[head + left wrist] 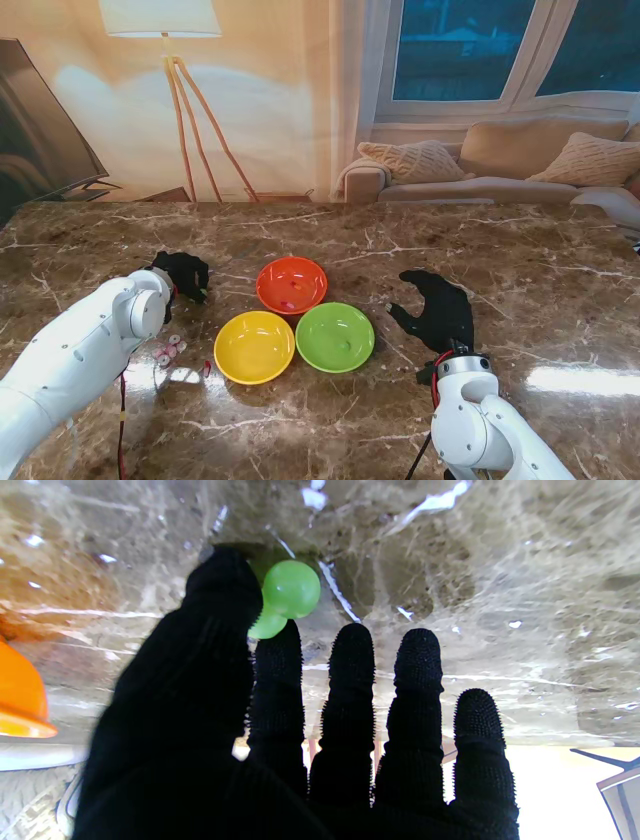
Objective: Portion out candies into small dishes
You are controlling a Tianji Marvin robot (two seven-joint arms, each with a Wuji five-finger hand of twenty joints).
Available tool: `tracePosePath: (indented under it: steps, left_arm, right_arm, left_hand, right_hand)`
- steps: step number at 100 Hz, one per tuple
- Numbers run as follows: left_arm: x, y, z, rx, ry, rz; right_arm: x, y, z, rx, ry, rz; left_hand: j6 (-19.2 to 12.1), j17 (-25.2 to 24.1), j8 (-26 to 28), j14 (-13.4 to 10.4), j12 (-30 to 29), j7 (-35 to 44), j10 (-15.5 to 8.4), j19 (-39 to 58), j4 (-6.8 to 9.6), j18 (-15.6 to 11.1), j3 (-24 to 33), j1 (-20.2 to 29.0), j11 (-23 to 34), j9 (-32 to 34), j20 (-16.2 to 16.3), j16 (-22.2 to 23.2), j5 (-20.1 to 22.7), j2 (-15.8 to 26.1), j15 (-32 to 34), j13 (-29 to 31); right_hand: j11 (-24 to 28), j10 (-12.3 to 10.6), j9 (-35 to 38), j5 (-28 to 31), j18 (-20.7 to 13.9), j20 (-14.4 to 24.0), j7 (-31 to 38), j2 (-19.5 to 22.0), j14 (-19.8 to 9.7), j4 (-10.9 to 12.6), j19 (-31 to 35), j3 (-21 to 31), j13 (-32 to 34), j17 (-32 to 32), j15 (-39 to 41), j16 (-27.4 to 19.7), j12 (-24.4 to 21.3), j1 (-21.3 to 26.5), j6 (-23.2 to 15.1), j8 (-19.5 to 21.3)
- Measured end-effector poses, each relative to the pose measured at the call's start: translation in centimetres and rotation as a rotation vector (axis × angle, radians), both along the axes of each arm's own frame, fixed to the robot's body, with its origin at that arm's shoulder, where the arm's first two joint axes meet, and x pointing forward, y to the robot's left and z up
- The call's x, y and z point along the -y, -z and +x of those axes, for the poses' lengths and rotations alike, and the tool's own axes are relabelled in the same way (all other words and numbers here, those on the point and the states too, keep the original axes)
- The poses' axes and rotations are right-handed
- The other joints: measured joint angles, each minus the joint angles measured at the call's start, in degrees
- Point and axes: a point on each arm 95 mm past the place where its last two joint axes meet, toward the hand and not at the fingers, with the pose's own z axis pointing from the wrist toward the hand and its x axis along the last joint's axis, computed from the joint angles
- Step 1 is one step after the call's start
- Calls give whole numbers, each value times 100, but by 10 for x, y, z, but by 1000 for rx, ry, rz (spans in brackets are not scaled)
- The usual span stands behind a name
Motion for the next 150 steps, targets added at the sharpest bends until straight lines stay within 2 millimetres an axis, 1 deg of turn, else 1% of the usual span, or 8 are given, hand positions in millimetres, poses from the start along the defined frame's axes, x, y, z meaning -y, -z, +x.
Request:
tracePosePath:
  steps: [5, 15, 24, 57, 83, 117, 133, 150]
  left_arm:
    - [0, 0, 0, -1, 2, 1]
    - [0, 1, 0, -3, 4, 3]
    - [0, 0, 0, -4, 5, 3]
    - [1, 1, 0, 3, 14, 1]
    - [1, 0, 0, 15, 13, 1]
    - [1, -7, 0, 43, 12, -8]
    - [4, -14, -1, 66, 16, -18]
    - [8, -33, -7, 119, 29, -34]
  right_arm:
    - [0, 0, 0, -1, 0, 0]
    - [0, 0, 0, -1, 0, 0]
    - [0, 0, 0, -1, 1, 0]
    - [1, 1, 0, -2, 1, 1]
    - [0, 1, 0, -6, -2, 6]
    - [0, 1, 0, -7, -4, 5]
    - [0, 2, 0, -7, -4, 5]
    - [0, 2, 0, -6, -3, 4]
  left_hand:
    - [-57, 19, -30, -1, 266, 130, -65, 44, 0, 0, -33, -1, -6, 199, 45, 0, 1, 1, 12, 80]
    - [-97, 31, -37, -9, 468, 193, -109, 69, 0, 0, -34, -1, -30, 333, 46, 0, 11, 11, 56, 205]
    - [-127, 36, -262, -11, 679, 287, -143, 81, 3, 0, -59, -1, -117, 591, 47, 0, 117, 18, 73, 213]
    - [-127, 36, -522, -11, 683, 298, -181, 82, 11, 1, -65, 91, -312, 699, 47, -6, 273, 20, 74, 213]
    - [-124, 31, -534, -11, 683, 211, -183, 82, 11, 1, -91, 153, -423, 699, 47, -11, 285, 66, 74, 213]
    - [-124, 23, -534, -11, 688, 199, -184, 82, 11, 1, -113, 153, -435, 699, 47, -12, 293, 67, 74, 213]
    - [-124, 22, -534, -12, 690, 189, -184, 82, 11, 1, -122, 153, -437, 699, 47, -13, 296, 67, 74, 213]
    - [-124, 22, -534, -12, 691, 186, -184, 82, 11, 2, -123, 153, -439, 699, 47, -13, 297, 67, 74, 213]
  right_hand:
    - [0, 0, 0, 0, 1, 1, 0, 0, 0, 0, 0, 0, 0, 0, 0, 0, 0, 0, -1, 0]
    - [0, 0, 0, 1, 1, 1, 1, 0, 0, 0, 1, 17, 0, 0, 0, 1, 0, 1, -3, 0]
    - [0, 0, 0, 1, 2, 2, 2, -10, 0, 0, 1, 18, 0, 0, 0, 1, 0, 1, -3, 0]
    - [0, 0, 0, 1, 3, 68, 2, -10, 0, 0, 61, 68, -12, 2, 0, 1, 1, 1, -7, 0]
    - [0, 0, 0, 1, 5, 70, 2, -10, 0, 0, 61, 70, -13, 3, 0, 1, 1, 1, -10, 0]
    - [0, 0, -4, 1, 55, 71, 2, -10, 1, 0, 61, 74, -13, 4, 0, 1, 1, 1, -12, 0]
    - [0, 0, -5, 1, 56, 72, 2, -10, 0, 0, 61, 84, -13, 4, 0, 1, 1, 1, -13, 0]
    - [0, 0, -5, 2, 57, 72, 2, -10, 1, 0, 61, 86, -13, 4, 0, 1, 1, 2, -13, 0]
